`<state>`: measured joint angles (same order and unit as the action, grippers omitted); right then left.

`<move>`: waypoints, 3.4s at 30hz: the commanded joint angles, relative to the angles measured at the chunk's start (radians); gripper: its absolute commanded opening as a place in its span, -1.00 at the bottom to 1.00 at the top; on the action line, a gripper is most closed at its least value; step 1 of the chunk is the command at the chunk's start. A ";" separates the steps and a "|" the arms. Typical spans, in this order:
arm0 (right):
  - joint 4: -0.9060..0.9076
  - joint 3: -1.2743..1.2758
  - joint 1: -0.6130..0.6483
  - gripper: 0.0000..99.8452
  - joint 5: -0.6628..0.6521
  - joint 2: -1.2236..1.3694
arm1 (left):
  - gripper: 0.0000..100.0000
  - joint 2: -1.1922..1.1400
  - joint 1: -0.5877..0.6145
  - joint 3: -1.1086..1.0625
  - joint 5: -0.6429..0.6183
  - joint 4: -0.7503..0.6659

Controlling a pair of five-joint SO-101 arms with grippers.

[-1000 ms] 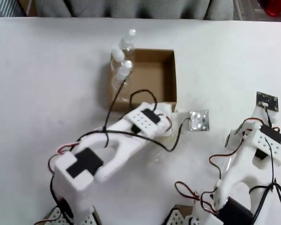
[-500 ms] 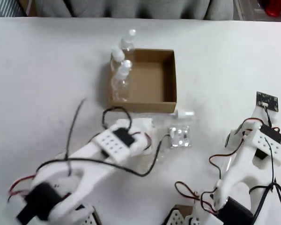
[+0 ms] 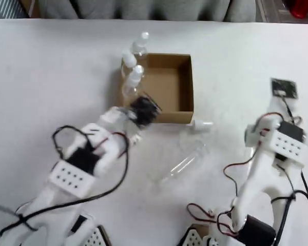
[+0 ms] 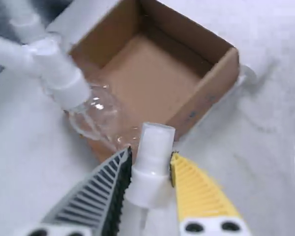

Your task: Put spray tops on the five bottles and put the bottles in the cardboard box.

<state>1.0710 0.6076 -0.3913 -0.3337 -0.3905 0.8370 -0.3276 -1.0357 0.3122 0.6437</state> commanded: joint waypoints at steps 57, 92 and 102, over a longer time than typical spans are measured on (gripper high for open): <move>-0.857 0.959 1.199 -0.97 0.278 -1.247 | -0.95 0.412 0.237 0.548 -0.908 -0.086; -0.857 0.985 1.242 -0.97 0.278 -1.247 | -0.96 0.478 0.231 0.153 -0.956 -0.446; -0.857 0.985 1.242 -0.97 0.278 -1.253 | -0.96 0.588 0.234 0.109 -0.973 -0.368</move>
<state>0.2133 1.6095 0.8531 -0.0621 -1.6287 1.4246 -0.0867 -0.9160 -0.6498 0.2785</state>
